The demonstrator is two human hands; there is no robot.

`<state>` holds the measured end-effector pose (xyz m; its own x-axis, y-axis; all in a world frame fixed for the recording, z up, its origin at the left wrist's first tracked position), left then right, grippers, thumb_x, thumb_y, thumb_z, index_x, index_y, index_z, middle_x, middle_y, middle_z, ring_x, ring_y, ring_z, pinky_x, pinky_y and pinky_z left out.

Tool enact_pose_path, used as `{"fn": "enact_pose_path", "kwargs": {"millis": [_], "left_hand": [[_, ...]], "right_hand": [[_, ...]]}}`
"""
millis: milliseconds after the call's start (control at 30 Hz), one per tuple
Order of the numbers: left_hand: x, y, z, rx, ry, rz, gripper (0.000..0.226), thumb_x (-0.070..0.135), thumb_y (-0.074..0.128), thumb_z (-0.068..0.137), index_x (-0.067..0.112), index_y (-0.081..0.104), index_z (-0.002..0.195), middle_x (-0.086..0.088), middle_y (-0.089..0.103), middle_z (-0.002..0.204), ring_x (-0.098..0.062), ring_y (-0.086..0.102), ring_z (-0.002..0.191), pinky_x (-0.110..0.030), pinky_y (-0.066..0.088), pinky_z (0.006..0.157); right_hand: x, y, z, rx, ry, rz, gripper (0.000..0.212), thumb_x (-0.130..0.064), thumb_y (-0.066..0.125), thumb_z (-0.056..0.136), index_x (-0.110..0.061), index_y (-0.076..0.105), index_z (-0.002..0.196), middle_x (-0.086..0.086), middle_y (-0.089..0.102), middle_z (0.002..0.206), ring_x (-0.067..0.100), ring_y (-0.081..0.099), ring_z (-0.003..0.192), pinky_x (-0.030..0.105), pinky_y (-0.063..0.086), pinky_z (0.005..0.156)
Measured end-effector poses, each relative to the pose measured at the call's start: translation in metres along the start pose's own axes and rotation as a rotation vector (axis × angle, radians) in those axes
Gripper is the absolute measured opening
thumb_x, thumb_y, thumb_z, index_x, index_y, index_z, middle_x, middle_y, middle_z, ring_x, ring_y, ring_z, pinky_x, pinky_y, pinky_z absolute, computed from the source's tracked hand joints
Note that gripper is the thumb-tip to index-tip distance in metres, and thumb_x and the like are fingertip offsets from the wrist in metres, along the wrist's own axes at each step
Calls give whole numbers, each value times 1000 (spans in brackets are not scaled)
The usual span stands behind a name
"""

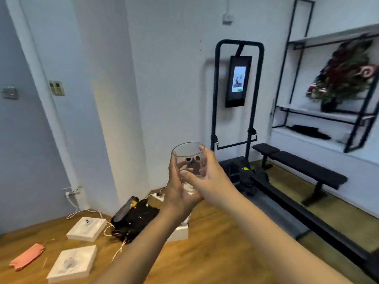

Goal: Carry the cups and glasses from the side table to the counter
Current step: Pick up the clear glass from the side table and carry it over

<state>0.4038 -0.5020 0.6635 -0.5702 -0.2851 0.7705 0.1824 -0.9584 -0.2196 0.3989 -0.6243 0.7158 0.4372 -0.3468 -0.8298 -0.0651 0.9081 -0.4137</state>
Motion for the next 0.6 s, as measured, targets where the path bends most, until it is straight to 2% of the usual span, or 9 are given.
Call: {"fn": "enact_pose_path", "kwargs": {"millis": [100,233,300,367,400,467,533,600], "left_hand": [[26,88,-2,-112,12,-131,118,37,95,68,52,15,153,19,54,134,-4,60,122,-16,54,89],[69,212,-17,-307,41,-231,124,38,93,67,46,7,156,5,50,142,-13,56,130,-37,54,103],[94,281,-27,-389,76,-298,122,32,91,71,35,8,159,3,50,142,-18,53,134,-39,53,103],[121,355,-41,-481,92,-344,122,32,89,73,30,4,160,13,50,139,-16,55,131,-36,55,100],[133,384,-47,-508,90,-379,122,33,88,73,31,3,160,17,52,136,-14,58,128,-33,56,98],[165,451,-63,-568,78,-448,122,33,89,73,36,2,160,12,53,136,-12,61,124,-36,57,97],[196,511,-79,-615,74,-502,121,41,91,71,43,6,157,2,51,139,-13,60,125,-39,56,99],[221,560,-91,-661,68,-552,115,52,91,67,55,12,151,6,50,138,-12,59,126,-36,57,97]], "right_hand": [[24,-82,-36,124,57,-107,93,-59,71,80,-37,16,152,-9,41,149,6,47,130,17,41,95],[55,-193,-100,282,158,-177,92,-65,66,78,-40,15,151,-7,39,149,11,46,130,33,46,105],[71,-252,-136,360,198,-183,90,-61,67,79,-38,15,150,-7,39,147,12,48,128,40,47,106],[86,-315,-175,416,230,-188,86,-56,69,82,-37,17,149,-7,40,148,10,50,127,40,47,107],[92,-340,-191,434,247,-180,84,-54,69,84,-39,18,148,-7,40,148,7,51,127,39,47,107],[103,-400,-230,482,281,-173,81,-51,70,85,-44,17,146,-9,40,149,3,53,125,37,47,107],[113,-455,-266,537,313,-202,81,-50,70,87,-39,16,147,-7,39,152,7,51,130,39,45,110],[121,-501,-295,582,345,-231,81,-50,69,88,-36,16,147,-4,37,153,11,50,131,40,44,110]]}}
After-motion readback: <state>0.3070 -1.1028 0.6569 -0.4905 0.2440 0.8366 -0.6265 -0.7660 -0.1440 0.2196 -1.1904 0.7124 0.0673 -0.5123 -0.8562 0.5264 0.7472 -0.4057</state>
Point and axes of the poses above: each hand's wrist, its own z-axis towards the middle knuckle, its own y-axis out of the palm, x = y × z, the point moved 2 cm from there along z, towards the middle knuckle
